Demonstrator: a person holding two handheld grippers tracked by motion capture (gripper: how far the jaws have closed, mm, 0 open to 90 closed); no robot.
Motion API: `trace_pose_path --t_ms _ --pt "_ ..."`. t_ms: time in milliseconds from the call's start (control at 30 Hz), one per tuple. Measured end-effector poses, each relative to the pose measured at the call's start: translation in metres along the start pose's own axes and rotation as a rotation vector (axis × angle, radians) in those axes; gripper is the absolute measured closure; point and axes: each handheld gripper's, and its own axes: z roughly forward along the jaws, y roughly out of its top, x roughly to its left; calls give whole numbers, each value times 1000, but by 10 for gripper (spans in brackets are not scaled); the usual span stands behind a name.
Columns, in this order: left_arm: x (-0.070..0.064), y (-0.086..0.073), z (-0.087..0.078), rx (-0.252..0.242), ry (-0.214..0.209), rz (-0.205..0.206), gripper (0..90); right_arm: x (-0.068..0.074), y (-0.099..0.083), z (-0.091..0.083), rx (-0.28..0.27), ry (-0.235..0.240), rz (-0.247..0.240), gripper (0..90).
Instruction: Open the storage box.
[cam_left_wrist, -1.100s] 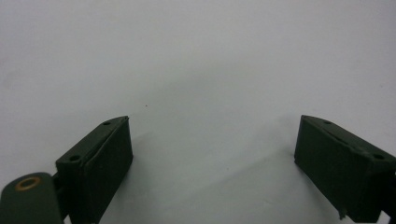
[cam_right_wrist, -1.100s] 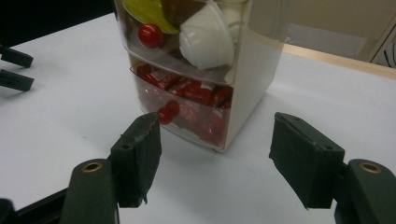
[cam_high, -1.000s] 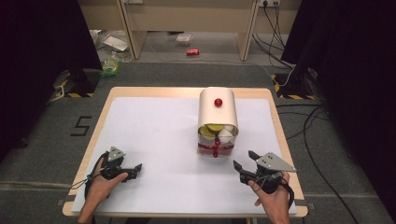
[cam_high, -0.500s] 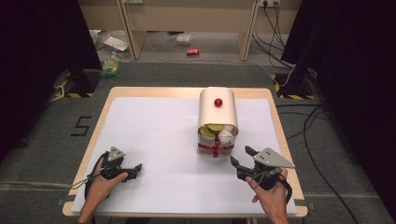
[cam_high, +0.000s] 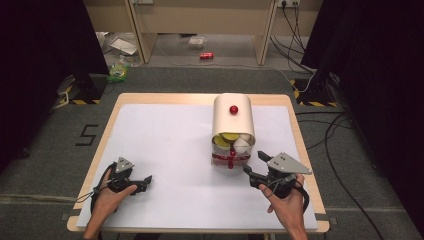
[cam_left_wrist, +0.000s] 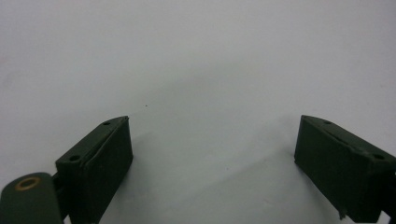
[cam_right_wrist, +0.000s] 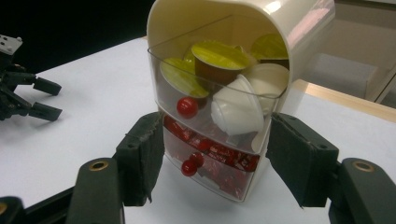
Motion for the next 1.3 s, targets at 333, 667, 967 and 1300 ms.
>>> trace_pose_path --t_ms 333,667,967,1300 --pt "0 0 0 -1 0 0 105 5 14 8 -12 22 -19 373" --pt "0 0 0 0 0 0 105 5 23 18 -22 28 -22 378" --pt "0 0 0 0 0 -1 105 5 29 28 -25 30 -27 380" --pt "0 0 0 0 0 0 105 6 32 40 -27 23 -41 379"
